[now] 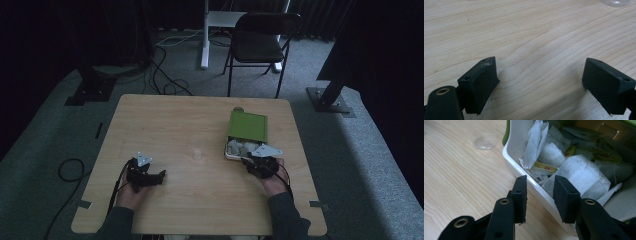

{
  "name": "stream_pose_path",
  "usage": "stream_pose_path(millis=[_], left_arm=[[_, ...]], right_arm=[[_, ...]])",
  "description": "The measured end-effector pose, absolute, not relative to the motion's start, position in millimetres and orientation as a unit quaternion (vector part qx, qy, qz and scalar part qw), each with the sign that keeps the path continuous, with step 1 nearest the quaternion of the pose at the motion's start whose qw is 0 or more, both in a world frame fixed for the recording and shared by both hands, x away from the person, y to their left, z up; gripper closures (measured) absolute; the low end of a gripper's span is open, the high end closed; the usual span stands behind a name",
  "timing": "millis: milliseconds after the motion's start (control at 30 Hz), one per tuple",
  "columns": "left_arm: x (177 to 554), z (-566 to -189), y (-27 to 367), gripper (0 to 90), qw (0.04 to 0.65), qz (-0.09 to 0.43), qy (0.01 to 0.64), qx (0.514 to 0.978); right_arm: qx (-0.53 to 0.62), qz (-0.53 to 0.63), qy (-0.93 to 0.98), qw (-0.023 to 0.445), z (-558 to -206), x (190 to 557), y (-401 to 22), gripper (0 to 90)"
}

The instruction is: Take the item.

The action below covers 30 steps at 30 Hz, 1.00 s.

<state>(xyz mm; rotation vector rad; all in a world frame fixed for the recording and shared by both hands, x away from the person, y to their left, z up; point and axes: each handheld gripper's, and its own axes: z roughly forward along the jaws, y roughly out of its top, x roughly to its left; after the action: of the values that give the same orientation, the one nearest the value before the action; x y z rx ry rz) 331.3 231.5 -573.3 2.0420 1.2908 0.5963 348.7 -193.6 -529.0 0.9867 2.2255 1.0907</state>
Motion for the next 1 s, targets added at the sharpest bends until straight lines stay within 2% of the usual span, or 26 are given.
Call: stream_pose_path(millis=[1000], left_arm=[[331, -573, 231, 13.8, 0.321, 0.227, 0.492, 0.777]], right_arm=[[0.337, 0.406, 0.823, 0.212, -531, 320, -196, 69.0]])
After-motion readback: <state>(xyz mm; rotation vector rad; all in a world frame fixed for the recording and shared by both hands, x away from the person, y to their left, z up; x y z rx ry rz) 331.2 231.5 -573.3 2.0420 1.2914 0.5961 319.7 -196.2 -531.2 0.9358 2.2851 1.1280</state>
